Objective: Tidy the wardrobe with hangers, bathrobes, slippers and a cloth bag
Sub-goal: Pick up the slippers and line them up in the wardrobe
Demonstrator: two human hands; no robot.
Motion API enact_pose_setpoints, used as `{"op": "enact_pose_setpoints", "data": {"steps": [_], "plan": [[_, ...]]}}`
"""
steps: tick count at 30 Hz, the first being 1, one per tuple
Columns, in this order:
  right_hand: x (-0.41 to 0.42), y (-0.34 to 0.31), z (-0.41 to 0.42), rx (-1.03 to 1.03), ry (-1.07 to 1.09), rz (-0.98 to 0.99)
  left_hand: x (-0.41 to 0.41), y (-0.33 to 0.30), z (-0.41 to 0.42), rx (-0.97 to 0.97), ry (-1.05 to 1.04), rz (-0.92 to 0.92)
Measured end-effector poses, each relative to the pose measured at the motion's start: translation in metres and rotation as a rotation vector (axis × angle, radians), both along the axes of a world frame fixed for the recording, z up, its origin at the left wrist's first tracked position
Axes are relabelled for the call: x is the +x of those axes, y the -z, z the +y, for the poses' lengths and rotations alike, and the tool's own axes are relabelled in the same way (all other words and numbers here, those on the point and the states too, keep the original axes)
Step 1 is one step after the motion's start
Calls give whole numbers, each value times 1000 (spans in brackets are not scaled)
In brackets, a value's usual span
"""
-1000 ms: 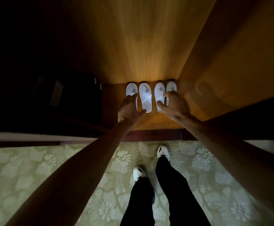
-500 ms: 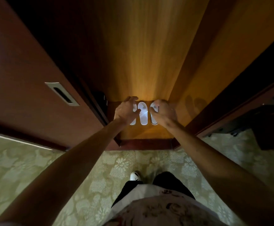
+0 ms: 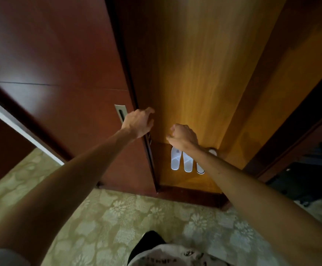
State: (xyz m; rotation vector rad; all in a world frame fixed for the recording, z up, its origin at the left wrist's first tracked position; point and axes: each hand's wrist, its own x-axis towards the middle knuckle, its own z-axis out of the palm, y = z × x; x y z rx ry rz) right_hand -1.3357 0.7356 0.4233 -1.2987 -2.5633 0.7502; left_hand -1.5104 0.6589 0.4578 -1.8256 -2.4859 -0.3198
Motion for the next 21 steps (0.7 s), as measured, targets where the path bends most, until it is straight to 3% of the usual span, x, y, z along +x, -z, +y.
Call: {"op": "enact_pose_setpoints", "data": {"steps": [8,15,21], "plan": [[-79,-13,-35,41,9,-56,-56,-36,-17,-3,92,72],[-163,-15,-64,107,200,18,-100,-59,-24,-189,437,647],[-193,3,-68,179,447,6,-114,-57,-20,-119,630,764]]}}
